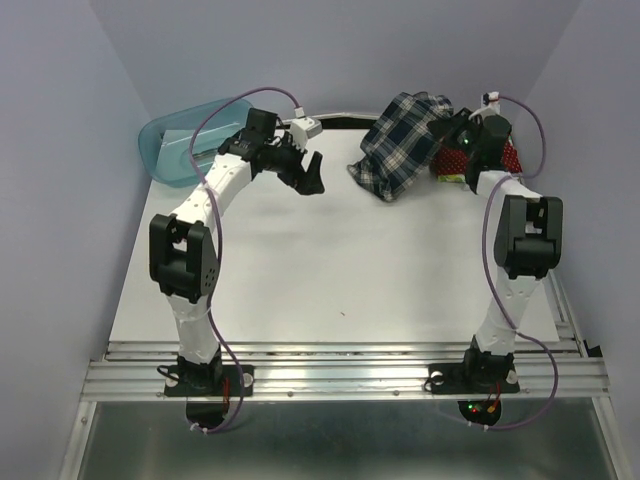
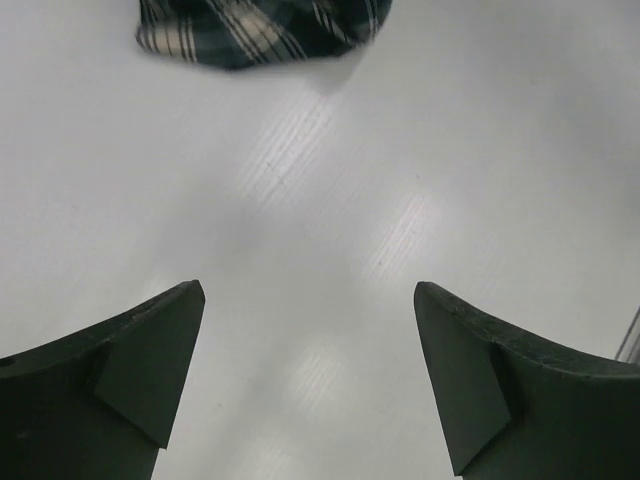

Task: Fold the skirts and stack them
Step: Neatly place the folded skirt to the corner

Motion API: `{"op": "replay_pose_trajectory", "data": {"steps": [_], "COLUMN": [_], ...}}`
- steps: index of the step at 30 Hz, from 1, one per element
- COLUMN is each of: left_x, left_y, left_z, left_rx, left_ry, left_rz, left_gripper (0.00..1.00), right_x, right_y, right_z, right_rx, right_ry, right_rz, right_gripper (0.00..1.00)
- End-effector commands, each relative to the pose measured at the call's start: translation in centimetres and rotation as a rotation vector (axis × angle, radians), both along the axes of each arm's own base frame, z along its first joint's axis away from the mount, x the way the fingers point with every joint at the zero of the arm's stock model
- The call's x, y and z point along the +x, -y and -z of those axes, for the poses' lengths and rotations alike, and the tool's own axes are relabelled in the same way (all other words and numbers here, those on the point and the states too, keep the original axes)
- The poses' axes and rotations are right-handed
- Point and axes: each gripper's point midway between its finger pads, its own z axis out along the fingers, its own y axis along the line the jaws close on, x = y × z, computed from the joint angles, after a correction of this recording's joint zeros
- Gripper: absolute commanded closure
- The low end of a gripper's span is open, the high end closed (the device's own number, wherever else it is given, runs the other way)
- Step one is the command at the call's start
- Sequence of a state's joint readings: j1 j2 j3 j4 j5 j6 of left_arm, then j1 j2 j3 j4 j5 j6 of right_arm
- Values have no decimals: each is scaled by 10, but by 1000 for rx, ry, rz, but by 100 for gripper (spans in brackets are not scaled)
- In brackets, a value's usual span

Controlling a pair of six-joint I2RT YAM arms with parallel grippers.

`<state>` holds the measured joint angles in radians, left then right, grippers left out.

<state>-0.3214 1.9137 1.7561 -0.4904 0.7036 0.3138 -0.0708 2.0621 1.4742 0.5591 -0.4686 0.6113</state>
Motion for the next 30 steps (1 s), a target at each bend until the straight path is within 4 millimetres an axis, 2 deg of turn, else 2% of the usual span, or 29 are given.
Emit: {"op": "replay_pose_trajectory", "data": {"steps": [1,3,5,6,7,10,12,16,17,19,21,23,26,28,29,30], "left_x": [-16,-19,-21,-22,-23,-26,-27,-29,-30,-30,-30,-30,-30,-30,-31,-31], "left_y": [3,3,3,2,2,2,3,4,4,5,4,4,3,3,3,2], "left_z": [-13,-13,-13,-13,-14,-12,-11,-13,-12,-12,-13,-12,-9,-7,-6,-6], "left_rx": [-45,-49,-53,-53,-54,-56,-58,-69,-70,-76,-75,-70,-66,-66,-66,-66], "left_ry": [-4,-1,0,2,7,4,-1,3,-1,0,1,4,1,-10,-17,-20], "left_rz": [20,22,25,28,29,40,47,54,52,55,52,51,43,36,35,34], "left_gripper": [1,1,1,1,1,1,1,1,1,1,1,1,1,1,1,1], "right_x": [12,16,18,18,20,20,20,14,11,8,7,5,4,3,2,4], "right_y": [26,39,64,64,77,98,103,132,147,162,185,198,217,228,235,238], "right_z": [-60,-72,-82,-85,-87,-100,-109,-126,-129,-132,-122,-110,-77,-45,-22,-18], "right_rx": [-29,-32,-28,-26,-25,-9,12,57,67,86,91,95,114,125,138,140], "right_ry": [146,167,184,191,194,216,226,260,272,285,272,261,210,153,114,112], "right_rz": [25,52,95,97,121,150,155,192,223,244,289,315,375,419,463,480], "right_gripper": [99,99,99,99,99,99,99,99,99,99,99,99,99,99,99,99]}}
